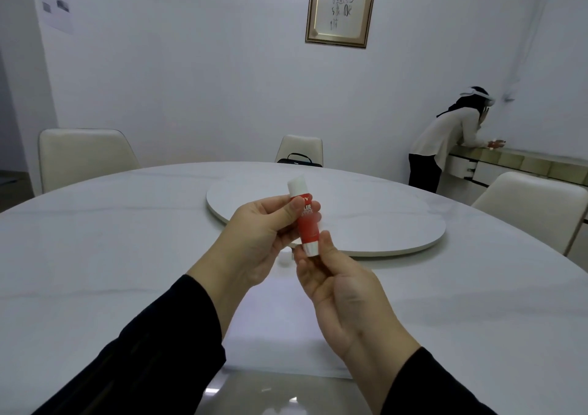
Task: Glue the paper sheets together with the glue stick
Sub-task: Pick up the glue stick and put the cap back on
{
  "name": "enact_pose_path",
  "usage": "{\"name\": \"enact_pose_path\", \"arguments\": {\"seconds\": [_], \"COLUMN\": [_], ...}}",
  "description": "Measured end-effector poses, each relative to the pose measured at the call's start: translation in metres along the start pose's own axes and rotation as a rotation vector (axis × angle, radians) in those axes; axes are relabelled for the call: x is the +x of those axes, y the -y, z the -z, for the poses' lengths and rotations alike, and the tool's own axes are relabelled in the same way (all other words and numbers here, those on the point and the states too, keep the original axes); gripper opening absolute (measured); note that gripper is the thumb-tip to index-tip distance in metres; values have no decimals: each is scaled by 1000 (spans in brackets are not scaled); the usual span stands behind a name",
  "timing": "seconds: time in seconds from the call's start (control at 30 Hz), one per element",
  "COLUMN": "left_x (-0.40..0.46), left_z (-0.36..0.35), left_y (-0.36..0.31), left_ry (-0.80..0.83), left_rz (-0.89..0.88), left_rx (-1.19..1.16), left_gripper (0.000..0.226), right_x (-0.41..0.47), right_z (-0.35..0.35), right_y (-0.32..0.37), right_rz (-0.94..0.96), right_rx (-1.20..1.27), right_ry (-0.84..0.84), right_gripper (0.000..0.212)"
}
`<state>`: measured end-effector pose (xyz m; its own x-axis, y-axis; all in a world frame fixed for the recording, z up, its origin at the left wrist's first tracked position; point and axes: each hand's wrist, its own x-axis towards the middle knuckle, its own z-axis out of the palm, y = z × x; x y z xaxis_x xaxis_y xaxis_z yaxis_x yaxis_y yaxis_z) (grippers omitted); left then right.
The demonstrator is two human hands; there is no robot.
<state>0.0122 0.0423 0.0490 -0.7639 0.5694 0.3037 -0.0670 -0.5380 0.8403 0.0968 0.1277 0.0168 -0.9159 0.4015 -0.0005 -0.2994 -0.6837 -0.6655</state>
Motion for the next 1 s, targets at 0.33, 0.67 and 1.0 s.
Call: {"name": "enact_pose_path", "arguments": {"seconds": [0.33,0.67,1.0], "left_x": [2,-1,1], "left_z": [6,1,-3], "left_y": [3,5,8], "left_ry": [-51,-71,-129], "left_rz": [16,25,-43], "left_rx": [0,35,41], "left_gripper": [33,31,28], "right_x": [0,-3,3], "right_z": [0,-5,-1], "right_y": [-3,-6,-10], "right_rz": [-80,-48,163], "right_rx": [12,29,-142], "right_ry": [-58,-48,-101], "right_gripper": [31,34,40]}}
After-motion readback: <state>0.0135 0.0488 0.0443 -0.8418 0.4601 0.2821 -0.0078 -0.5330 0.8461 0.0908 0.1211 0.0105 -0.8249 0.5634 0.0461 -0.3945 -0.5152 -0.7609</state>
